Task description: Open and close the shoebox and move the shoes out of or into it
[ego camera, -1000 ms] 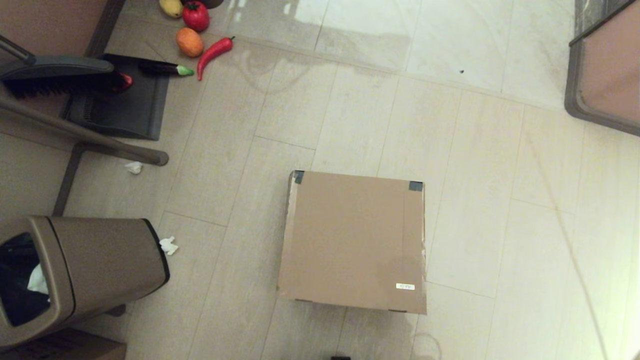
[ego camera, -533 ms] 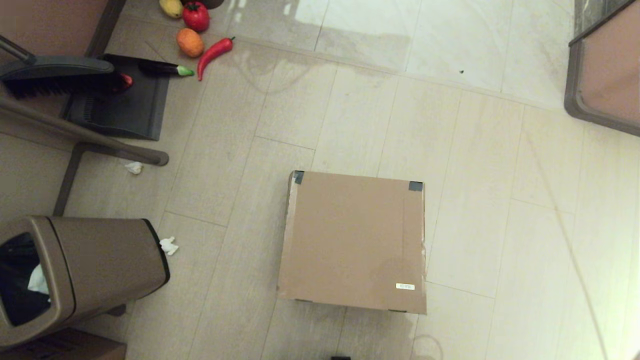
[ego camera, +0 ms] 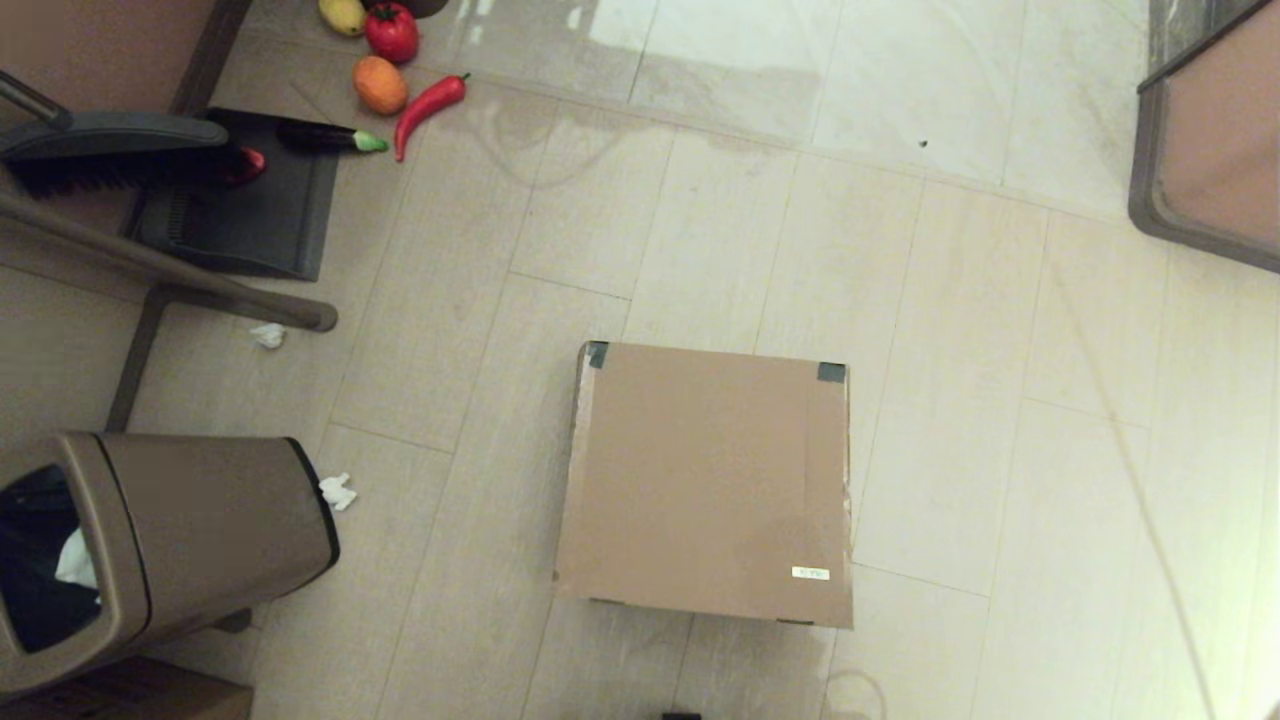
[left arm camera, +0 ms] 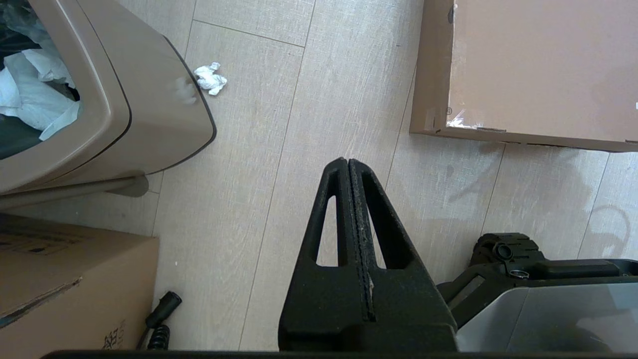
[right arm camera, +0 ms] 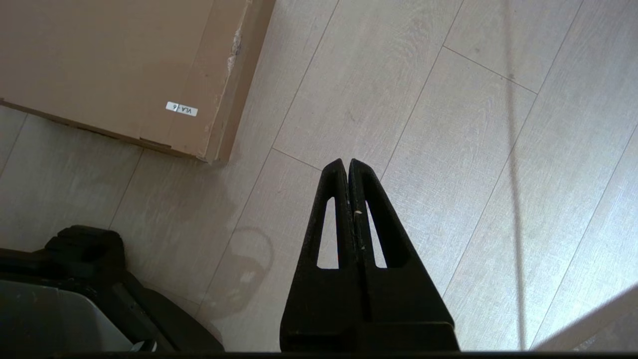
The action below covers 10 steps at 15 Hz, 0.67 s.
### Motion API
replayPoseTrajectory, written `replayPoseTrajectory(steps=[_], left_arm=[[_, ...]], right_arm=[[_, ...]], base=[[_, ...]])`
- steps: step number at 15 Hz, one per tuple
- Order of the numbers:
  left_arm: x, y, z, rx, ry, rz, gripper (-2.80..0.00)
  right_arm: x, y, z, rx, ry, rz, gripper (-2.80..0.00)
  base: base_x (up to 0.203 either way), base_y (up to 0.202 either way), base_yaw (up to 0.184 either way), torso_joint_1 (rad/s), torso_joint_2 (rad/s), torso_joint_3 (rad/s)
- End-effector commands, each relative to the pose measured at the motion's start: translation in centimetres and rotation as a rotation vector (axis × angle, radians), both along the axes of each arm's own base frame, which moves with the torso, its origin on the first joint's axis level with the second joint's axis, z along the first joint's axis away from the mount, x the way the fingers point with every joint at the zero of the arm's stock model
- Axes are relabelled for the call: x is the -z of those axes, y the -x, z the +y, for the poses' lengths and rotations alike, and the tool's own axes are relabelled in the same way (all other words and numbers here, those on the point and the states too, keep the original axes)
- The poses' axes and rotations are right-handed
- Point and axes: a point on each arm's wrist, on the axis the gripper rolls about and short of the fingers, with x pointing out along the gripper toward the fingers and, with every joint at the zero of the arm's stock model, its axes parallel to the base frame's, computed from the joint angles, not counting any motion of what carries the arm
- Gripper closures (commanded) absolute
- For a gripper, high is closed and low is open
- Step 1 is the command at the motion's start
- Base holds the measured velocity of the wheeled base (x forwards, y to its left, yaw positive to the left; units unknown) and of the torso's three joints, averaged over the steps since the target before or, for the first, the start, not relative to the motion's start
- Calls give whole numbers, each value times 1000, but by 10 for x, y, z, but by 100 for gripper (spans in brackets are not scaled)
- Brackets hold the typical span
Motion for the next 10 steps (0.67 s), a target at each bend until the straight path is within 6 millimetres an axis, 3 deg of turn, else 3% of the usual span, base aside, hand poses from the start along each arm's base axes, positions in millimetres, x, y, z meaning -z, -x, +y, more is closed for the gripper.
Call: replayPoseTrajectory(steps=[1, 10], left_arm=[[0, 0, 0, -1, 0, 4, 0], [0, 0, 0, -1, 0, 2, 0]], right_arm=[[0, 0, 0, 0, 1, 2, 0], [1, 0, 0, -7, 24, 11, 0]], base=[[0, 0, 0, 0, 0, 0], [0, 0, 0, 0, 0, 0]])
